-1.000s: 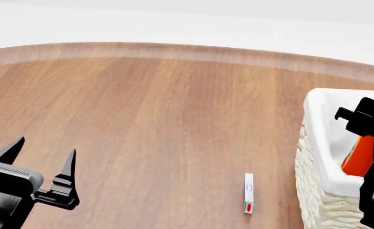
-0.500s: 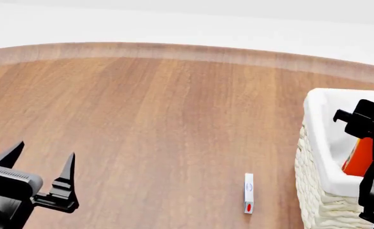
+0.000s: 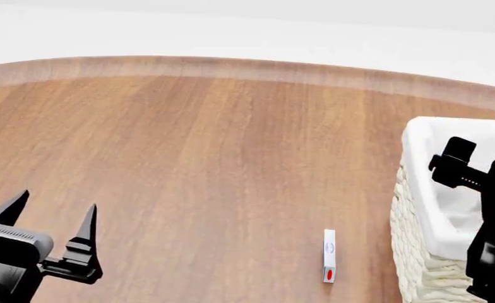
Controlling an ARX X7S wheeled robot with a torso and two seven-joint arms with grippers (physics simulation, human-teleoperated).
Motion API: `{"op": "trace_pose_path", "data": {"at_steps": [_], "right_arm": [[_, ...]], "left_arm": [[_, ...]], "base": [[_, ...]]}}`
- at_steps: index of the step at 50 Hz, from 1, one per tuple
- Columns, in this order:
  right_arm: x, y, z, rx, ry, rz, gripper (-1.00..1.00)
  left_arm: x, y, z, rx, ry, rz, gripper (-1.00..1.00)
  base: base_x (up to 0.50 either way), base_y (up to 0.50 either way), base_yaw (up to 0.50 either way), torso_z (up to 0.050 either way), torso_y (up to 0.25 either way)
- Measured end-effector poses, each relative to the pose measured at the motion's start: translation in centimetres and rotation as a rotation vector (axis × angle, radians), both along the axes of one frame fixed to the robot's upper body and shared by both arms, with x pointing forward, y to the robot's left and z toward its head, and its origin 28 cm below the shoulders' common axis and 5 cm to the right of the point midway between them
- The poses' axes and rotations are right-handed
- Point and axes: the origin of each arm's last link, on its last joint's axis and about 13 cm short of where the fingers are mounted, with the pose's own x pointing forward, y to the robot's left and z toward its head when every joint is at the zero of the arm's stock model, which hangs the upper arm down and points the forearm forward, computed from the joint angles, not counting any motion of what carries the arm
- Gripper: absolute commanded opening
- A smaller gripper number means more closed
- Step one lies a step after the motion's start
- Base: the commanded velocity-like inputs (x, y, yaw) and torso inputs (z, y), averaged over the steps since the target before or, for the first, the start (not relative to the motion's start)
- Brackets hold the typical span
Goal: Pick up the ketchup, and put it in the basket.
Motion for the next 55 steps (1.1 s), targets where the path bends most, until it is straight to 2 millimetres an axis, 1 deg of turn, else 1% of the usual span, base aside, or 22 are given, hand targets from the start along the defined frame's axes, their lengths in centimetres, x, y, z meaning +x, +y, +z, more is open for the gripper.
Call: {"op": "trace_pose_path", "data": {"at_steps": [13,22,33,40,55], "right_arm": [[0.1,0.5,-0.2,0.003,-0.082,0.025,1.0],[-1.2,1.7,-0.1,-0.003,-0.166,0.048,1.0],[-4.1,3.9,0.0,-0.029,-0.255,0.106,1.0],[-6.2,5.5,0.1,-0.063,-0.305,0.146,1.0],[-11.5,9.5,0.3,-0.134,-0.442,0.21,1.0]], "left_arm": [[0.1,-0.2,0.8,-0.006,-0.025,0.028,1.0],[0.2,-0.6,1.8,-0.001,-0.074,0.058,1.0],[0.3,-1.2,3.0,-0.007,-0.139,0.092,1.0],[0.0,-1.5,3.6,-0.002,-0.182,0.112,1.0],[-1.9,-2.0,4.6,0.004,-0.271,0.134,1.0]], "base": [[0.0,0.0,0.0,0.0,0.0],[0.0,0.0,0.0,0.0,0.0],[0.0,0.0,0.0,0.0,0.0],[0.0,0.0,0.0,0.0,0.0],[0.0,0.0,0.0,0.0,0.0]]}}
